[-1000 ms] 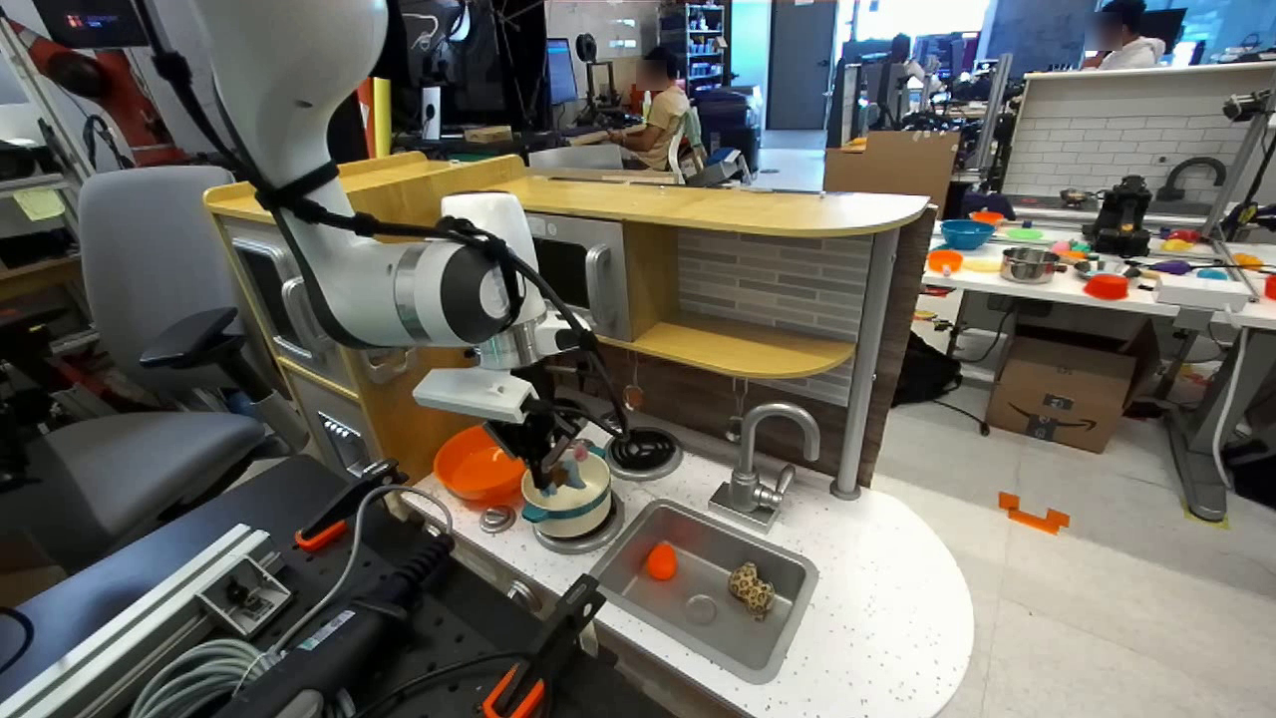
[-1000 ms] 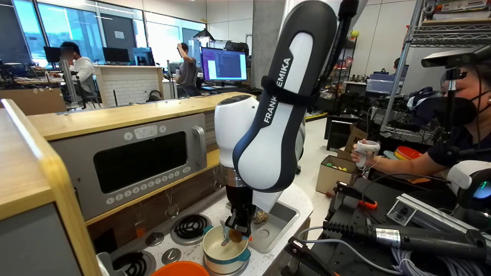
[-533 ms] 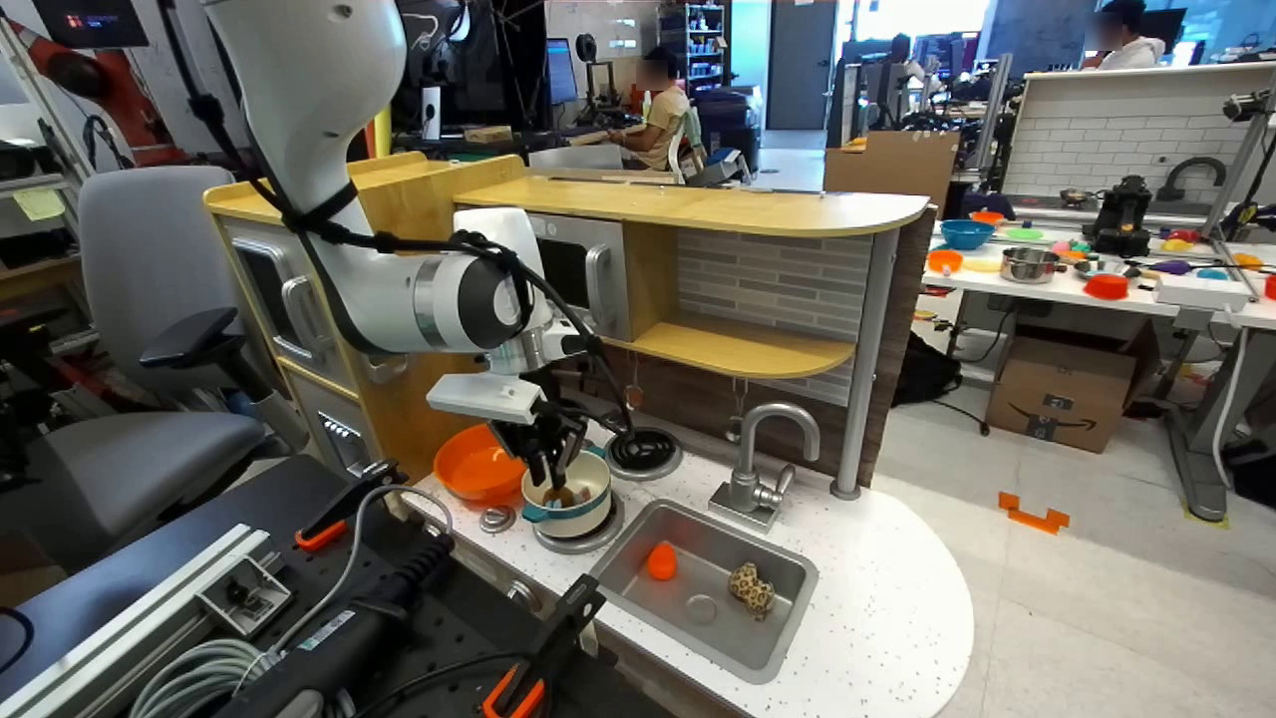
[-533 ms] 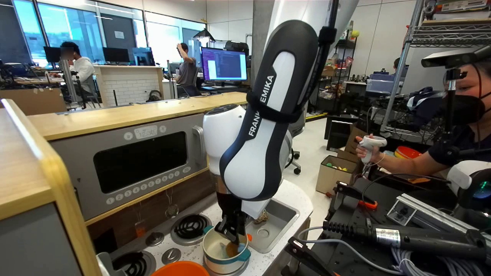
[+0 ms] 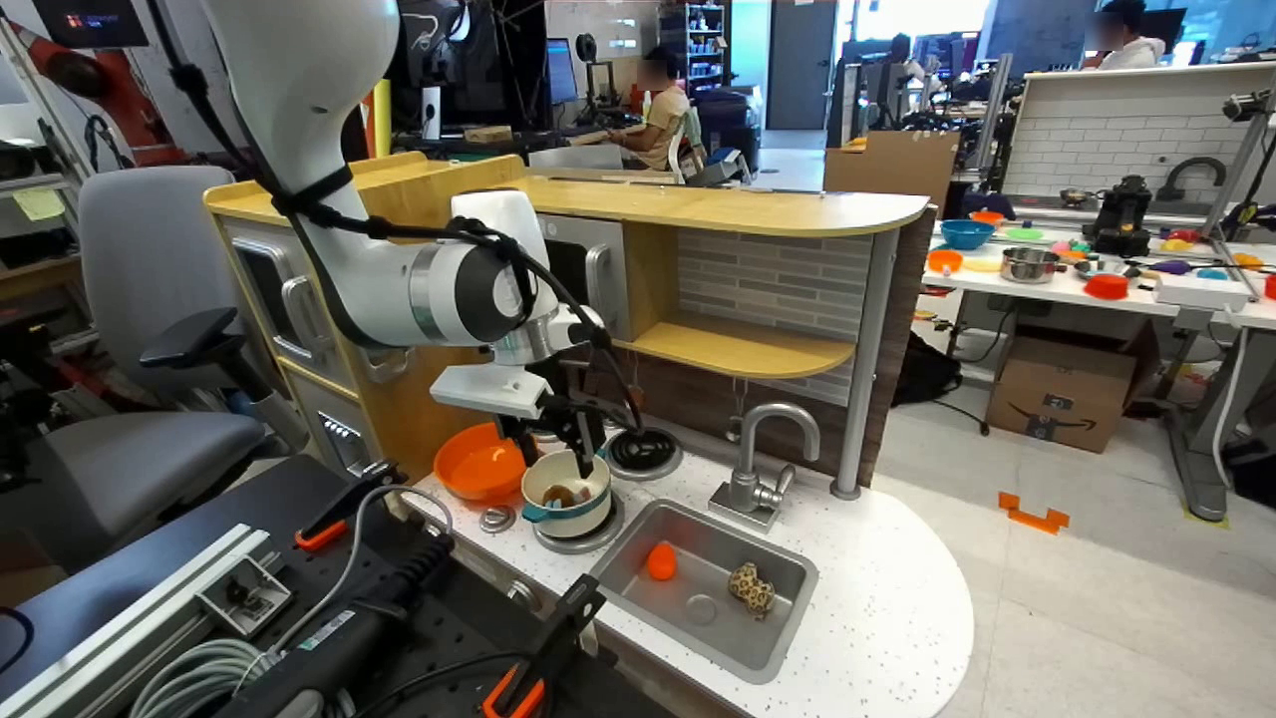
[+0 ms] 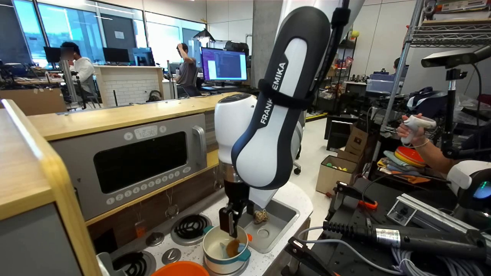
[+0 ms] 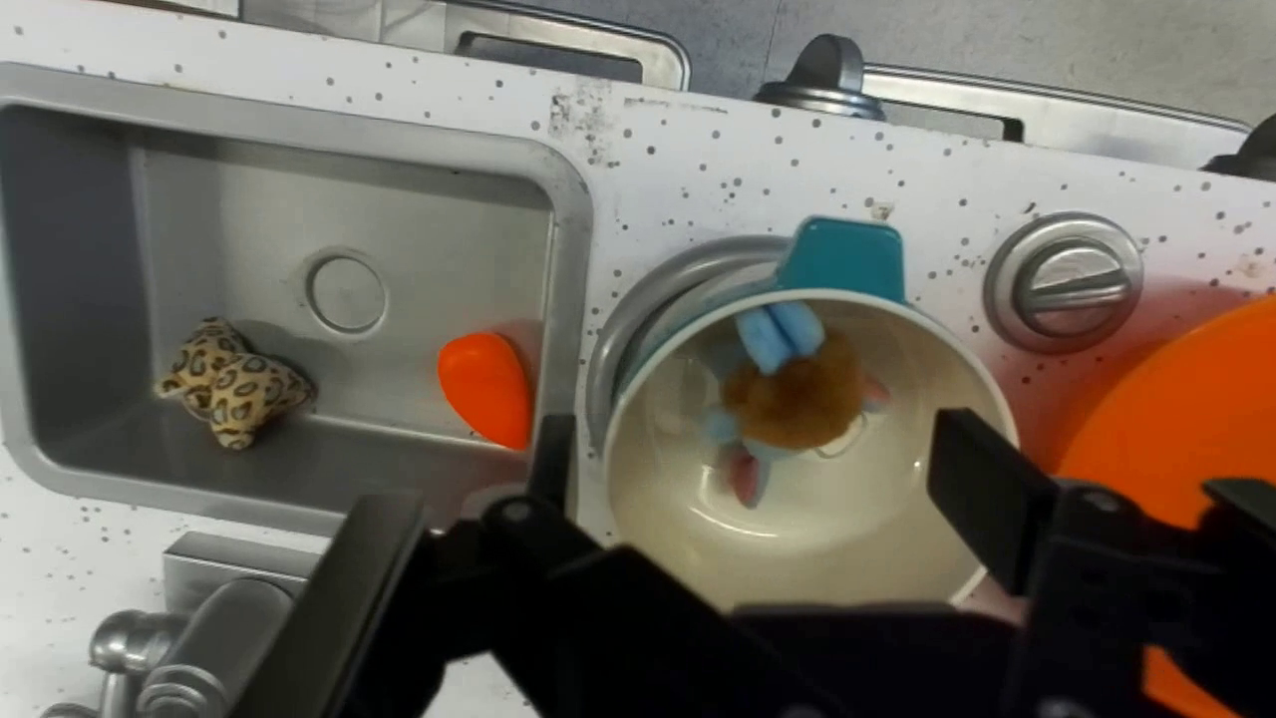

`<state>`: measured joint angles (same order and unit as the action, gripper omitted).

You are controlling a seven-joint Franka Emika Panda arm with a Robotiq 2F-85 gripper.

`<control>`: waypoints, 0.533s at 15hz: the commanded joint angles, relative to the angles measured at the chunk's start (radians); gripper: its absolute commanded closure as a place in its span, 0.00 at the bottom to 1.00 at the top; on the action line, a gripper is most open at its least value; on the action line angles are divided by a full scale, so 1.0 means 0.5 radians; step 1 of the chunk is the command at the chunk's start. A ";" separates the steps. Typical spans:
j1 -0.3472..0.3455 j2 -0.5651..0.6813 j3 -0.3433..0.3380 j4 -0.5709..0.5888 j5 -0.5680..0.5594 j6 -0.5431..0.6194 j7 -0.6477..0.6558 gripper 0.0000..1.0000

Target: Pick the blue and brown object in the sink and put it in the pot on the stove

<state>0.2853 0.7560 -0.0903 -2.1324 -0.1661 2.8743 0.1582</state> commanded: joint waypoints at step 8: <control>-0.193 -0.825 -0.236 -0.975 0.029 0.423 -0.071 0.00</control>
<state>0.1977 0.4895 -0.1827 -2.4760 -0.1659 3.0466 0.1428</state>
